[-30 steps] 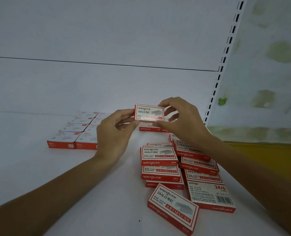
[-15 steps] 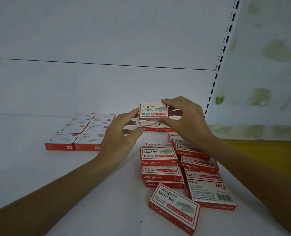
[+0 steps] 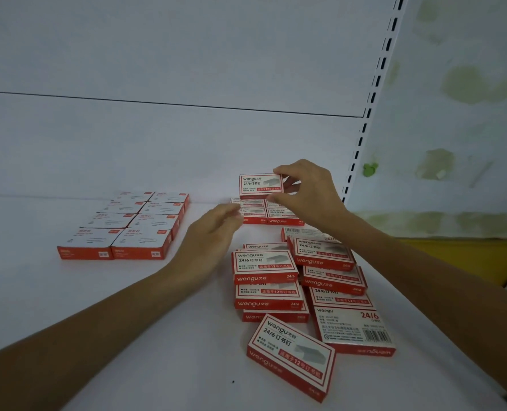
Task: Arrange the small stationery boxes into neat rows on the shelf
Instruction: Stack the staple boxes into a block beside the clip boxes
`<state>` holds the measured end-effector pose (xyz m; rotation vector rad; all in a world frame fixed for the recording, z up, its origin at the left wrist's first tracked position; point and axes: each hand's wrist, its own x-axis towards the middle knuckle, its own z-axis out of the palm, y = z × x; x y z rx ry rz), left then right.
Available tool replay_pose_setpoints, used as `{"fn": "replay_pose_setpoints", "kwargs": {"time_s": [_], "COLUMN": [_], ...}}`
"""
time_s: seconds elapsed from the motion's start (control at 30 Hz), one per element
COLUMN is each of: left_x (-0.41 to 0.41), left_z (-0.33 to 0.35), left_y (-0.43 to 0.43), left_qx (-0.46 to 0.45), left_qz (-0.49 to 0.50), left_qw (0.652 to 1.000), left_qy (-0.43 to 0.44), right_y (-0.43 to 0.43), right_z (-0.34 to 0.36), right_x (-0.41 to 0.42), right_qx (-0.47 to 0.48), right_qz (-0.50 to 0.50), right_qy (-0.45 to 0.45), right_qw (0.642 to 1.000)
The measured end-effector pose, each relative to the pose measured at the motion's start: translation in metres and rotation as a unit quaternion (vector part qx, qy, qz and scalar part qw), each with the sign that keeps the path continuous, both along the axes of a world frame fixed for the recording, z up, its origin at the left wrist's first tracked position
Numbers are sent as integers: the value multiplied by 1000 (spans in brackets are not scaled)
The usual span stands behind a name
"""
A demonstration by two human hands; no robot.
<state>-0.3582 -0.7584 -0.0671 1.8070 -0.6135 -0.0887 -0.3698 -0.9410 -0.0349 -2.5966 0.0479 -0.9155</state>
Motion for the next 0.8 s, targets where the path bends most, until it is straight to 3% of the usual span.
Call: {"fn": "replay_pose_setpoints", "kwargs": {"time_s": [0.1,0.37,0.8], "left_x": [3,2,5], "left_z": [-4,-3,-3], "left_y": [-1,1,1], "left_qx": [61,73,93], "left_qz": [7,-94,-122], "left_qw": [998,993,988], "left_qy": [15,11,-30], "right_y": [-4,-2,-5], "right_z": [-1,-5,-8], "right_x": [10,44,62], "right_qx": [-24,-6,-3], "right_qz": [-12,-10,-16], "right_qy": [35,216,220], "right_qw": [999,976,975]}}
